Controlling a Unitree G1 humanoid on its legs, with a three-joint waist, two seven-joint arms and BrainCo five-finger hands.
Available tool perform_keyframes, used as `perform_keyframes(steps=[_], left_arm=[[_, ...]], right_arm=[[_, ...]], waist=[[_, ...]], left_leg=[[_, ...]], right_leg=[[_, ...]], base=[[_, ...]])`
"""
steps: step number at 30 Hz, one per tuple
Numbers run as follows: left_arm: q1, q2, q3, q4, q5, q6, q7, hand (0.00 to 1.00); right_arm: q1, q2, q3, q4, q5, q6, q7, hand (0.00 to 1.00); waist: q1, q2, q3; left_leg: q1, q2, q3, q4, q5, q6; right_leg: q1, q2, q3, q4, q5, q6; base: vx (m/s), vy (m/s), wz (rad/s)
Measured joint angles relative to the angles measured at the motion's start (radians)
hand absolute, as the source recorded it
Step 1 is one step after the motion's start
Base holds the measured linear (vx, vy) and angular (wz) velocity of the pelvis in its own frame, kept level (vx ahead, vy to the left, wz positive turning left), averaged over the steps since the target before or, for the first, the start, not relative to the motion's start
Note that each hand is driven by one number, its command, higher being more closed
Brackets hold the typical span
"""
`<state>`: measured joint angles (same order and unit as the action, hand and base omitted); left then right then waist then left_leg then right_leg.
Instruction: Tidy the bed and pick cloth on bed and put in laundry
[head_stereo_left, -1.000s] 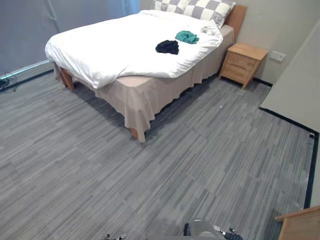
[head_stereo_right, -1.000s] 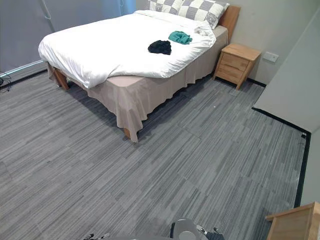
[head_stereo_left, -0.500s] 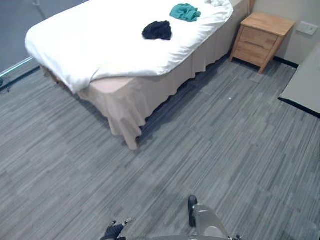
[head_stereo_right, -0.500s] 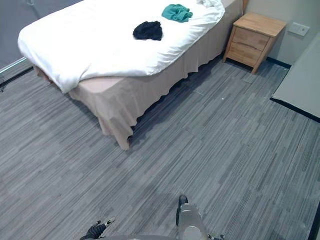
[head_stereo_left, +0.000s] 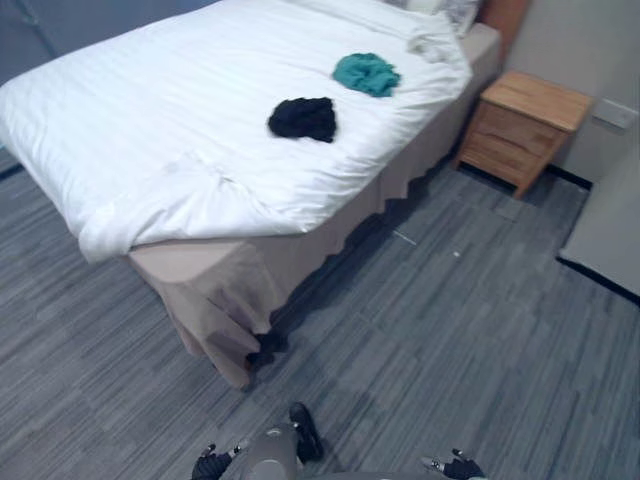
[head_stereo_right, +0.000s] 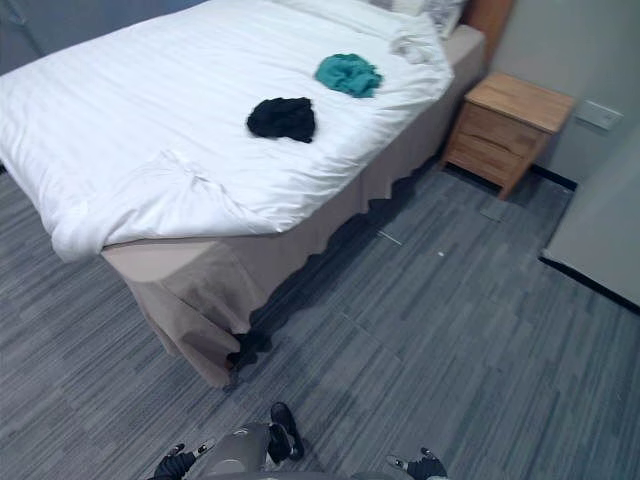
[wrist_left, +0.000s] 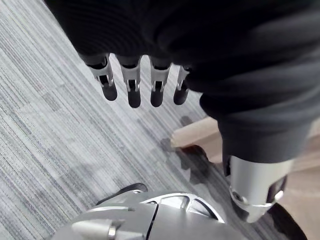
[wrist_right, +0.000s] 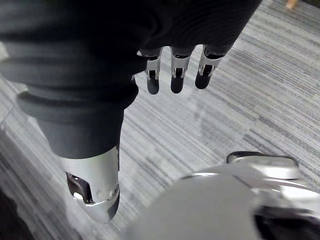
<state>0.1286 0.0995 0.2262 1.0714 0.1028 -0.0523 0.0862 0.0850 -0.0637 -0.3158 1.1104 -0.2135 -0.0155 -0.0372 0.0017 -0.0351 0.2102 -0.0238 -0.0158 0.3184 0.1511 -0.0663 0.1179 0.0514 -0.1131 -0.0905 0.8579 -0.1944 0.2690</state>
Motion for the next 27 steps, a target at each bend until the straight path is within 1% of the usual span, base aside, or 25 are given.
perform_keyframes(steps=[1,2,3,4,5,6,7,8,9,10,11,12,13,14,15,16,18,21,23,25,26,27], left_arm=[[0.0,0.004,-0.028,-0.001,-0.001,0.0,-0.001,0.0],[0.0,0.002,-0.037,-0.003,-0.001,-0.001,-0.003,0.0],[-0.003,0.001,-0.037,-0.003,-0.001,-0.001,-0.003,0.0],[-0.006,0.002,-0.039,-0.003,-0.001,-0.002,-0.008,0.0],[-0.012,0.004,-0.04,-0.001,0.001,-0.002,-0.016,0.0],[-0.013,0.005,-0.04,-0.001,0.001,-0.002,-0.018,0.0],[-0.018,0.007,-0.04,0.0,0.001,-0.001,-0.018,0.0],[-0.019,0.01,-0.039,0.0,0.001,-0.001,-0.019,0.0],[-0.01,0.019,-0.036,0.0,0.004,-0.001,-0.019,0.0],[0.007,0.041,-0.021,0.002,0.008,-0.001,-0.02,0.0],[0.013,0.013,0.005,0.019,0.008,0.003,-0.019,0.0],[0.021,0.0,0.012,0.018,0.008,0.002,-0.02,0.0],[0.027,-0.025,0.023,0.019,0.007,0.002,-0.018,0.0],[0.027,-0.033,0.025,0.019,0.007,0.001,-0.018,0.0],[0.025,-0.035,0.027,0.018,0.007,0.001,-0.018,0.0],[0.023,-0.035,0.038,0.018,0.006,0.0,-0.018,0.0],[0.022,-0.034,0.055,0.015,-0.001,0.0,-0.012,0.0],[0.012,-0.036,0.081,-0.032,-0.02,0.002,0.01,0.0],[0.008,-0.026,0.095,-0.137,-0.049,0.005,0.032,0.0],[0.006,0.019,0.101,-0.338,-0.065,0.004,0.053,0.0],[-0.003,0.065,0.114,-0.452,-0.065,-0.006,0.067,0.0],[-0.011,0.088,0.129,-0.501,-0.063,-0.014,0.074,0.0]], right_arm=[[-0.003,-0.003,0.005,-0.008,0.0,0.0,-0.001,0.0],[-0.007,-0.013,0.019,-0.017,-0.002,-0.003,-0.001,0.0],[-0.012,-0.015,0.02,-0.021,-0.002,-0.009,0.0,0.0],[-0.014,-0.013,0.019,-0.038,-0.001,-0.014,-0.001,0.0],[-0.015,-0.012,0.016,-0.039,0.004,-0.018,-0.001,0.0],[-0.014,-0.011,0.014,-0.037,0.009,-0.017,-0.001,0.0],[-0.012,-0.001,-0.004,-0.035,0.014,-0.015,-0.002,0.0],[-0.006,0.003,-0.013,-0.032,0.024,-0.007,-0.001,0.0],[0.003,0.015,-0.025,-0.028,0.037,-0.003,0.0,0.0],[0.013,0.038,-0.031,-0.011,0.054,-0.002,-0.001,0.0],[0.013,0.016,-0.047,0.005,0.064,0.002,0.001,0.0],[0.019,0.006,-0.053,0.005,0.067,0.002,0.0,0.0],[0.023,-0.009,-0.066,0.005,0.071,0.002,-0.001,0.0],[0.023,-0.011,-0.068,0.006,0.087,0.003,-0.001,0.0],[0.024,-0.01,-0.07,0.006,0.09,0.003,-0.001,0.0],[0.028,-0.012,-0.069,0.007,0.096,0.003,-0.001,0.0],[0.036,-0.008,-0.07,0.013,0.103,0.004,-0.004,0.0],[0.046,-0.007,-0.069,0.011,0.107,0.002,-0.007,0.0],[0.062,-0.001,-0.066,0.005,0.107,0.002,-0.008,0.0],[0.095,0.003,-0.044,-0.006,0.107,0.0,-0.01,0.0],[0.124,0.006,-0.029,-0.033,0.107,-0.004,-0.014,0.0],[0.136,0.006,-0.022,-0.043,0.107,-0.007,-0.017,0.0]], waist=[[-0.002,0.011,0.006],[0.0,0.02,0.009],[-0.001,0.022,0.008],[-0.002,0.026,0.002],[-0.009,0.024,-0.002],[-0.012,0.022,-0.007],[-0.015,0.014,-0.012],[-0.013,-0.001,-0.02],[-0.011,-0.02,-0.032],[-0.011,-0.066,-0.05],[-0.012,-0.018,-0.06],[-0.016,0.002,-0.074],[-0.016,0.041,-0.077],[-0.016,0.056,-0.079],[-0.019,0.059,-0.078],[-0.022,0.058,-0.077],[-0.024,0.057,-0.077],[-0.025,0.047,-0.081],[-0.024,0.046,-0.083],[-0.018,0.042,-0.088],[-0.017,0.04,-0.091],[-0.018,0.04,-0.093]], left_leg=[[0.055,-0.011,-0.042,-0.028,0.001,-0.003],[0.113,-0.019,-0.089,-0.053,0.0,-0.015],[0.132,-0.019,-0.12,-0.057,-0.005,-0.023],[0.157,-0.017,-0.184,-0.068,-0.014,-0.038],[0.163,-0.017,-0.236,-0.073,-0.028,-0.061],[0.164,-0.018,-0.255,-0.079,-0.035,-0.071],[0.169,-0.018,-0.287,-0.088,-0.045,-0.087],[0.174,-0.021,-0.307,-0.087,-0.053,-0.1],[0.179,-0.028,-0.318,-0.081,-0.065,-0.119],[0.198,-0.042,-0.319,-0.082,-0.083,-0.145],[0.204,0.015,-0.316,-0.079,-0.089,-0.166],[0.203,0.035,-0.305,-0.08,-0.092,-0.175],[0.214,0.077,-0.299,-0.087,-0.102,-0.192],[0.214,0.106,-0.302,-0.095,-0.093,-0.208],[0.218,0.115,-0.303,-0.102,-0.088,-0.216],[0.233,0.134,-0.306,-0.115,-0.079,-0.23],[0.245,0.154,-0.314,-0.121,-0.07,-0.244],[0.241,0.159,-0.314,-0.126,-0.07,-0.245],[0.226,0.157,-0.314,-0.133,-0.066,-0.246],[0.22,0.156,-0.314,-0.132,-0.064,-0.247],[0.214,0.156,-0.314,-0.132,-0.064,-0.246],[0.21,0.156,-0.314,-0.132,-0.064,-0.246]], right_leg=[[-0.018,-0.023,-0.031,0.019,-0.038,-0.019],[-0.042,-0.05,-0.058,-0.023,-0.079,-0.055],[-0.057,-0.052,-0.054,-0.065,-0.09,-0.073],[-0.087,-0.042,0.007,-0.187,-0.099,-0.089],[-0.113,-0.029,0.103,-0.321,-0.094,-0.088],[-0.127,-0.025,0.159,-0.382,-0.088,-0.087],[-0.145,-0.028,0.276,-0.5,-0.056,-0.076],[-0.146,-0.036,0.333,-0.583,-0.008,-0.075],[-0.146,-0.052,0.347,-0.642,0.084,-0.069],[-0.145,-0.079,0.328,-0.651,0.159,-0.075],[-0.13,-0.041,0.29,-0.639,0.159,-0.102],[-0.115,-0.028,0.273,-0.661,0.156,-0.106],[-0.083,0.003,0.241,-0.7,0.158,-0.124],[-0.063,0.027,0.22,-0.721,0.164,-0.139],[-0.054,0.037,0.207,-0.728,0.165,-0.144],[-0.042,0.054,0.19,-0.733,0.164,-0.158],[-0.014,0.07,0.172,-0.745,0.167,-0.17],[0.003,0.072,0.155,-0.779,0.181,-0.189],[0.006,0.066,0.145,-0.808,0.203,-0.189],[0.018,0.064,0.144,-0.841,0.225,-0.191],[0.018,0.064,0.144,-0.853,0.228,-0.19],[0.018,0.063,0.143,-0.861,0.232,-0.19]], base=[[0.59,0.03,1.75],[0.47,-0.033,1.35],[0.53,-0.094,1.49],[0.38,-0.149,1.64],[0.36,-0.177,1.64],[0.32,-0.231,1.68],[0.25,-0.225,1.35],[0.31,-0.335,1.38],[0.33,-0.423,1.11],[0.4,-0.539,0.88],[0.31,-0.439,0.66],[0.3,-0.4,0.41],[0.21,-0.307,0.43],[0.19,-0.285,0.39],[0.09,-0.198,0.36],[0.07,-0.142,0.28],[0.03,-0.125,0.22],[-0.05,-0.04,0.12],[-0.09,-0.001,0.1],[-0.09,0.005,0.01],[-0.07,-0.004,-0.02],[-0.06,-0.011,-0.02]])
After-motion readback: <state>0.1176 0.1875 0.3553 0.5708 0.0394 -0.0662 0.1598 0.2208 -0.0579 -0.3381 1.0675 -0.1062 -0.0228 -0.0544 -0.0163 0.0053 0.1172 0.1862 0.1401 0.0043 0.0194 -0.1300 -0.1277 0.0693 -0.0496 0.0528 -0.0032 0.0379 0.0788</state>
